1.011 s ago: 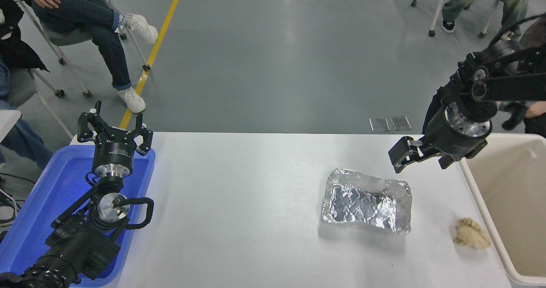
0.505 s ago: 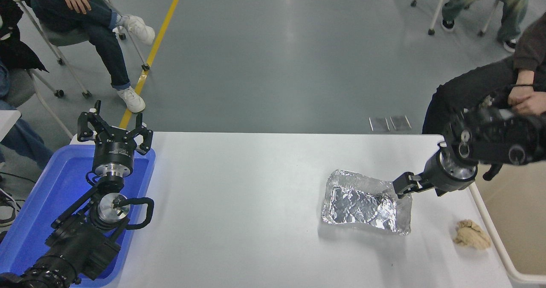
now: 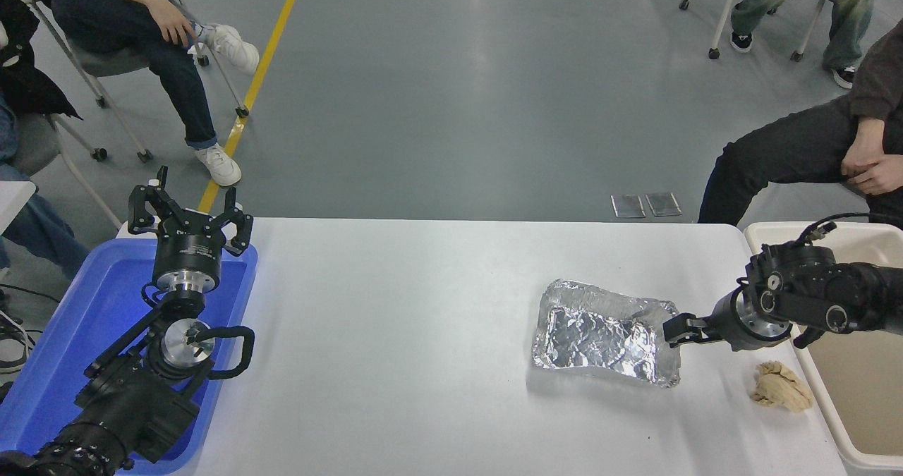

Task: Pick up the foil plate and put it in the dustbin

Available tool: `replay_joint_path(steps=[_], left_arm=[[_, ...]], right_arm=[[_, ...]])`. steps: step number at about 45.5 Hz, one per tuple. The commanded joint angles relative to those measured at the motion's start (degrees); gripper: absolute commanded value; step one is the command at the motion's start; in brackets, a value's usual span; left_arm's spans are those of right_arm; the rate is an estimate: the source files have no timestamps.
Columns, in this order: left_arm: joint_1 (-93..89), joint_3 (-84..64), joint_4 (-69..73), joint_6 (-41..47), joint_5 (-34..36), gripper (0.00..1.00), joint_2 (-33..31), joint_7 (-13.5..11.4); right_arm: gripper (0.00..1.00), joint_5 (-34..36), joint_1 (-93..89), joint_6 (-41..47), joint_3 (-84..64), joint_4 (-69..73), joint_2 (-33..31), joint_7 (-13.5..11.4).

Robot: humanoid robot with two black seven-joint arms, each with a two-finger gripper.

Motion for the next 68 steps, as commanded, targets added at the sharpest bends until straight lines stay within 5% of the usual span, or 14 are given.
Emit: replay_joint_path(steps=[1, 8, 17, 22, 26, 41, 50, 68], left_arm=[[0.0, 0.0, 0.0, 0.0, 0.0, 0.99, 0.0, 0.0], [-0.1, 0.0, 0.0, 0.0, 0.0, 0.99, 0.0, 0.0], [-0.1, 0.0, 0.0, 0.0, 0.0, 0.99, 0.0, 0.0], [0.0, 0.0, 0.0, 0.0, 0.0, 0.99, 0.0, 0.0], [0.0, 0.0, 0.0, 0.0, 0.0, 0.99, 0.0, 0.0], [-0.1, 0.0, 0.1, 0.0, 0.0, 0.99, 0.0, 0.0], [-0.1, 0.0, 0.0, 0.0, 0.0, 0.99, 0.0, 0.1], [-0.1, 0.0, 0.0, 0.0, 0.0, 0.99, 0.0, 0.1]], right_arm=[[0.98, 0.1, -2.4, -1.4, 2.8, -1.0, 0.3, -0.4], [0.83, 0.2, -3.1, -1.8, 3.2, -1.1, 0.8, -0.4], [0.37, 0.2, -3.9, -3.7, 3.6, -1.0, 1.0, -0.4], [0.26, 0.2, -3.9, -4.2, 3.6, -0.8, 1.2, -0.3], [0.00, 0.3, -3.8, -4.3, 3.7, -0.4, 1.6, -0.2], [0.00, 0.5, -2.3, -4.2, 3.6, 2.5, 0.7, 0.0], [0.00, 0.7, 5.2, -3.5, 1.0, 9.3, -5.5, -0.2], [0.00, 6.1, 43.9, -2.0, -30.4, 32.0, -13.7, 0.2]])
